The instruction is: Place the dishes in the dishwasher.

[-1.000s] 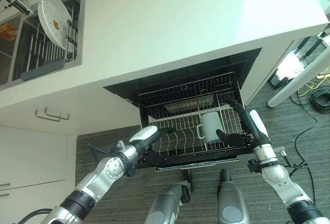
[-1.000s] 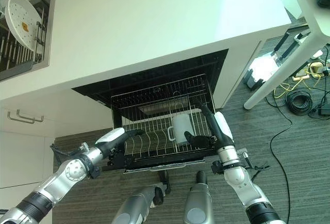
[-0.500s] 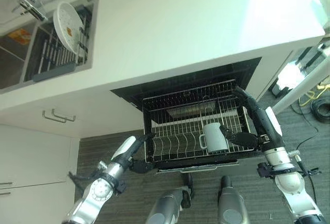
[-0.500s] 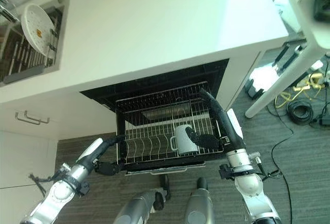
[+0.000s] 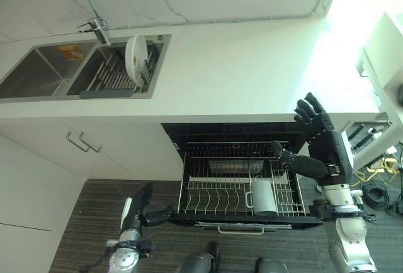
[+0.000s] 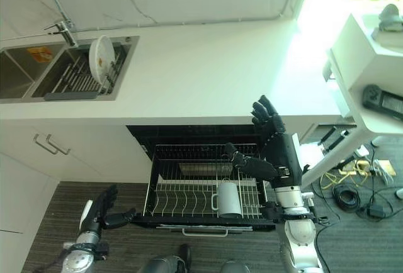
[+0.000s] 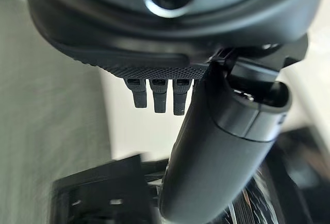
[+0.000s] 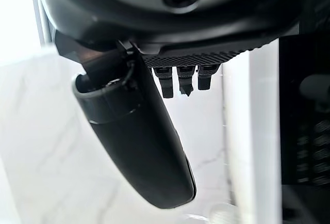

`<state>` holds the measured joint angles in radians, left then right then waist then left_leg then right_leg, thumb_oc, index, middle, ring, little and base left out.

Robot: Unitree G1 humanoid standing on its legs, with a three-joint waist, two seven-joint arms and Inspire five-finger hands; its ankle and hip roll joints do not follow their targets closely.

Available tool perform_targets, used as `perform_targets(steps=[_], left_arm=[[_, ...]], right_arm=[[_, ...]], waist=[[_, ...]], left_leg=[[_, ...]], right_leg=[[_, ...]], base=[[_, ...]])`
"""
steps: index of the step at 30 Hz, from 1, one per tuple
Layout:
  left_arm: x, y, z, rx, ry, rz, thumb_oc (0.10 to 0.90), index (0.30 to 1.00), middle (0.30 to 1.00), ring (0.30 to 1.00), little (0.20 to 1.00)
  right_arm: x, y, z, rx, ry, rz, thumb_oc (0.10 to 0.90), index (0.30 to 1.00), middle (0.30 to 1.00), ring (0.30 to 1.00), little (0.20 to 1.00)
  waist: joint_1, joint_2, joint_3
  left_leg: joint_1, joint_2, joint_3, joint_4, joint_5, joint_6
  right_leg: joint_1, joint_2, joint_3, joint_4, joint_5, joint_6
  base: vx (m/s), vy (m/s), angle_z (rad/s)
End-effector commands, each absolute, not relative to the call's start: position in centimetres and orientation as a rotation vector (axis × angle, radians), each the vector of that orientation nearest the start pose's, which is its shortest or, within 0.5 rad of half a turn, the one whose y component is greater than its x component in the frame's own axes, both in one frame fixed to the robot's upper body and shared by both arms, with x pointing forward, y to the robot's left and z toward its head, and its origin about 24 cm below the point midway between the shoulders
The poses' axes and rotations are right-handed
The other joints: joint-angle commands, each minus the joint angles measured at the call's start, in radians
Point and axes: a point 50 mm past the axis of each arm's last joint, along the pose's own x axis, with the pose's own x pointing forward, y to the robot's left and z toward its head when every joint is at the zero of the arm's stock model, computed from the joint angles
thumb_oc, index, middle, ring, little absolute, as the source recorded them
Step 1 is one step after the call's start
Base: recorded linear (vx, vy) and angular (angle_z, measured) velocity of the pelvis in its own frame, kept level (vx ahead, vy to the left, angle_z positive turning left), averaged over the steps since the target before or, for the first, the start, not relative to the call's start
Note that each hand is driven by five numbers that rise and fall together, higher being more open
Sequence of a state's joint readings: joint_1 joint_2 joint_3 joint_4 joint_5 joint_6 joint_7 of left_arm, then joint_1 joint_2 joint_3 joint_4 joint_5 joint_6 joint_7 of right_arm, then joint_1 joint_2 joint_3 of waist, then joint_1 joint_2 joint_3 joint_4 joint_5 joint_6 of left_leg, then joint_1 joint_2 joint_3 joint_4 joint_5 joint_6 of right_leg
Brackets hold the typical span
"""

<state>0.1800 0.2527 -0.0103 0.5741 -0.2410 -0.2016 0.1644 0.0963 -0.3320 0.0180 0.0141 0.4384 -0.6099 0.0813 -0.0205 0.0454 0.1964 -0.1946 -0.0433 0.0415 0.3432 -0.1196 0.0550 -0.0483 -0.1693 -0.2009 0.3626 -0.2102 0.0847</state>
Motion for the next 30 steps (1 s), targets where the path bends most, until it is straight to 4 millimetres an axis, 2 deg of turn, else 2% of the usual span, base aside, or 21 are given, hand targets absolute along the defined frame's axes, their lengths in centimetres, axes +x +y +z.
perform_targets(steps=[1, 2, 3, 4, 5, 7, 8, 9, 11, 12, 13, 15, 16, 17, 19, 20, 22, 23, 27, 30], left_arm=[[16.9, 28.2, -5.9, -0.033, 0.401, 0.476, 0.800, 0.900, 0.900, 0.900, 0.900], [16.2, 28.0, -7.1, -0.175, 0.446, 0.487, 0.800, 0.900, 0.900, 0.900, 0.900], [16.1, 28.0, -7.3, -0.218, 0.454, 0.499, 0.800, 0.900, 0.900, 0.900, 0.900], [15.5, 27.6, -8.1, -0.310, 0.473, 0.511, 0.800, 0.900, 0.900, 0.900, 0.900], [15.5, 27.2, -8.9, -0.392, 0.496, 0.526, 0.800, 0.900, 0.900, 0.900, 0.900], [15.1, 26.8, -9.7, -0.462, 0.517, 0.549, 0.800, 0.900, 0.900, 0.900, 0.900], [14.9, 26.1, -10.3, -0.495, 0.532, 0.524, 0.800, 0.900, 0.900, 0.900, 0.900], [14.9, 25.7, -10.6, -0.503, 0.546, 0.499, 0.800, 0.900, 0.900, 0.900, 0.900], [14.4, 24.8, -11.2, -0.497, 0.584, 0.473, 0.800, 0.900, 0.900, 0.900, 0.900], [13.8, 24.0, -11.8, -0.515, 0.609, 0.460, 0.800, 0.900, 0.900, 0.900, 0.900], [13.4, 23.7, -12.1, -0.533, 0.625, 0.466, 0.800, 0.900, 0.900, 0.900, 0.900], [12.7, 23.5, -12.6, -0.583, 0.650, 0.482, 0.800, 0.900, 0.900, 0.900, 0.900], [12.2, 23.4, -13.0, -0.621, 0.665, 0.496, 0.800, 0.900, 0.900, 0.900, 0.900], [11.7, 23.3, -13.3, -0.646, 0.682, 0.507, 0.800, 0.900, 0.900, 0.900, 0.900], [10.6, 23.0, -14.1, -0.670, 0.736, 0.510, 0.800, 0.900, 0.900, 0.900, 0.900], [9.7, 22.6, -14.9, -0.614, 0.828, 0.440, 0.800, 0.900, 0.900, 0.900, 0.900], [9.5, 22.4, -15.2, -0.592, 0.865, 0.426, 0.800, 0.900, 0.900, 0.900, 0.900], [9.5, 22.1, -15.4, -0.601, 0.913, 0.418, 0.800, 0.900, 0.900, 0.900, 0.900], [8.4, 21.9, -16.0, -0.540, 1.057, 0.335, 0.800, 0.900, 0.900, 0.900, 0.900], [6.8, 21.7, -16.4, -0.485, 1.146, 0.268, 0.800, 0.900, 0.900, 0.900, 0.900]], right_arm=[[22.1, -21.9, 13.9, 0.081, -0.772, 0.086, 0.800, 0.900, 0.900, 0.900, 0.900], [22.1, -21.8, 13.9, 0.050, -0.751, 0.110, 0.800, 0.900, 0.900, 0.900, 0.900], [22.2, -21.7, 13.9, 0.036, -0.746, 0.117, 0.800, 0.900, 0.900, 0.900, 0.900], [22.4, -21.4, 14.0, 0.019, -0.754, 0.126, 0.800, 0.900, 0.900, 0.900, 0.900], [22.5, -22.0, 14.3, 0.026, -0.770, 0.117, 0.800, 0.900, 0.900, 0.900, 0.900], [22.6, -22.6, 14.7, 0.038, -0.781, 0.110, 0.800, 0.900, 0.900, 0.900, 0.900], [22.3, -23.3, 14.8, 0.028, -0.792, 0.078, 0.800, 0.900, 0.900, 0.900, 0.900], [22.1, -23.6, 14.9, 0.015, -0.791, 0.055, 0.800, 0.900, 0.900, 0.900, 0.900], [21.9, -24.1, 14.7, 0.018, -0.775, 0.038, 0.800, 0.900, 0.900, 0.900, 0.900], [22.0, -24.4, 14.5, 0.041, -0.768, 0.039, 0.800, 0.900, 0.900, 0.900, 0.900], [22.1, -24.4, 14.5, 0.035, -0.768, 0.048, 0.800, 0.900, 0.900, 0.900, 0.900], [22.2, -24.1, 14.6, 0.006, -0.763, 0.067, 0.800, 0.900, 0.900, 0.900, 0.900], [22.3, -23.9, 14.6, -0.004, -0.757, 0.077, 0.800, 0.900, 0.900, 0.900, 0.900], [22.5, -23.8, 14.6, -0.008, -0.754, 0.083, 0.800, 0.900, 0.900, 0.900, 0.900], [22.6, -23.8, 14.9, -0.019, -0.754, 0.076, 0.800, 0.900, 0.900, 0.900, 0.900], [22.4, -24.9, 15.3, -0.028, -0.762, 0.022, 0.800, 0.900, 0.900, 0.900, 0.900], [22.2, -25.2, 15.3, -0.017, -0.750, -0.008, 0.800, 0.900, 0.900, 0.900, 0.900], [21.8, -25.6, 15.0, 0.033, -0.743, -0.041, 0.800, 0.900, 0.900, 0.900, 0.900], [21.5, -25.2, 14.7, 0.044, -0.745, -0.060, 0.800, 0.900, 0.900, 0.900, 0.900], [21.6, -25.0, 15.1, 0.081, -0.761, -0.047, 0.800, 0.900, 0.900, 0.900, 0.900]], waist=[[0.016, 0.003, -0.010], [0.009, -0.007, -0.012], [0.011, -0.009, -0.008], [0.005, -0.011, 0.007], [-0.012, -0.002, 0.015], [-0.009, -0.017, 0.019], [-0.008, -0.053, 0.027], [-0.010, -0.071, 0.039], [-0.005, -0.082, 0.061], [-0.001, -0.081, 0.069], [-0.003, -0.079, 0.065], [-0.008, -0.078, 0.044], [-0.007, -0.068, 0.039], [-0.006, -0.054, 0.033], [-0.009, -0.038, 0.025], [-0.034, -0.023, 0.012], [-0.040, -0.016, 0.005], [-0.040, -0.012, -0.005], [-0.042, -0.006, -0.010], [-0.033, -0.002, -0.008]], left_leg=[[0.094, 0.032, -0.020, -0.043, -0.163, 0.023], [0.095, 0.013, -0.021, -0.043, -0.162, 0.016], [0.100, 0.010, -0.017, -0.043, -0.162, 0.014], [0.116, -0.003, -0.021, -0.043, -0.165, 0.020], [0.105, -0.018, -0.045, -0.043, -0.151, 0.024], [0.119, -0.031, 0.004, -0.043, -0.134, 0.017], [0.142, -0.050, 0.055, -0.043, -0.097, -0.008], [0.132, -0.056, 0.062, -0.009, -0.062, -0.030], [0.042, -0.041, 0.062, 0.152, -0.002, -0.073], [0.000, -0.022, 0.047, 0.190, 0.018, -0.081], [0.008, 0.012, 0.049, 0.152, 0.027, -0.083], [0.078, 0.072, 0.049, -0.002, 0.024, -0.082], [0.091, 0.095, 0.022, -0.043, 0.015, -0.087], [0.073, 0.126, -0.013, -0.043, 0.000, -0.099], [0.018, 0.199, -0.057, -0.043, 0.004, -0.131], [-0.007, 0.261, -0.005, -0.043, -0.017, -0.146], [-0.007, 0.257, 0.003, -0.043, -0.031, -0.148], [0.002, 0.215, -0.011, -0.043, -0.064, -0.133], [0.033, 0.140, -0.017, -0.043, -0.111, -0.077], [0.046, 0.132, 0.020, -0.043, -0.125, -0.052]], right_leg=[[0.031, 0.075, 0.034, -0.015, 0.059, 0.066], [0.025, 0.143, 0.038, -0.046, 0.063, 0.048], [0.024, 0.149, 0.028, -0.053, 0.060, 0.044], [-0.015, 0.143, 0.033, -0.030, 0.103, 0.055], [-0.036, 0.189, 0.085, -0.035, 0.042, 0.016], [-0.024, 0.170, 0.041, -0.063, 0.009, -0.010], [-0.022, 0.132, 0.044, -0.063, -0.007, -0.019], [-0.014, 0.115, 0.058, -0.063, -0.009, -0.026], [0.007, 0.106, 0.054, -0.063, -0.014, -0.046], [0.014, 0.105, 0.074, -0.063, -0.015, -0.053], [0.014, 0.102, 0.080, -0.063, -0.019, -0.050], [0.005, 0.088, 0.091, -0.063, -0.029, -0.037], [0.006, 0.091, 0.101, -0.063, -0.035, -0.031], [0.004, 0.097, 0.110, -0.063, -0.040, -0.025], [0.003, 0.086, 0.126, -0.063, -0.053, -0.014], [0.000, 0.042, 0.091, -0.063, -0.064, 0.004], [0.003, 0.018, 0.076, -0.063, -0.057, 0.017], [0.010, -0.013, 0.072, -0.063, -0.042, 0.044], [0.014, -0.051, 0.045, -0.063, 0.028, 0.074], [0.012, -0.062, -0.011, -0.063, 0.095, 0.084]], base=[[0.06, 0.023, -0.09], [0.07, 0.017, -0.13], [0.06, 0.011, -0.07], [0.00, 0.000, 0.00], [0.00, 0.000, 0.00], [-0.01, -0.073, 0.25], [0.04, -0.079, 0.54], [0.05, -0.055, 0.61], [0.01, 0.082, 0.45], [0.02, 0.251, 0.39], [0.06, 0.316, 0.28], [0.12, 0.370, 0.11], [0.14, 0.439, -0.02], [0.13, 0.478, -0.07], [0.16, 0.634, -0.13], [0.22, 0.747, -0.14], [0.20, 0.552, 0.11], [0.21, 0.463, 0.26], [0.16, 0.394, 0.10], [0.05, 0.237, -0.13]])
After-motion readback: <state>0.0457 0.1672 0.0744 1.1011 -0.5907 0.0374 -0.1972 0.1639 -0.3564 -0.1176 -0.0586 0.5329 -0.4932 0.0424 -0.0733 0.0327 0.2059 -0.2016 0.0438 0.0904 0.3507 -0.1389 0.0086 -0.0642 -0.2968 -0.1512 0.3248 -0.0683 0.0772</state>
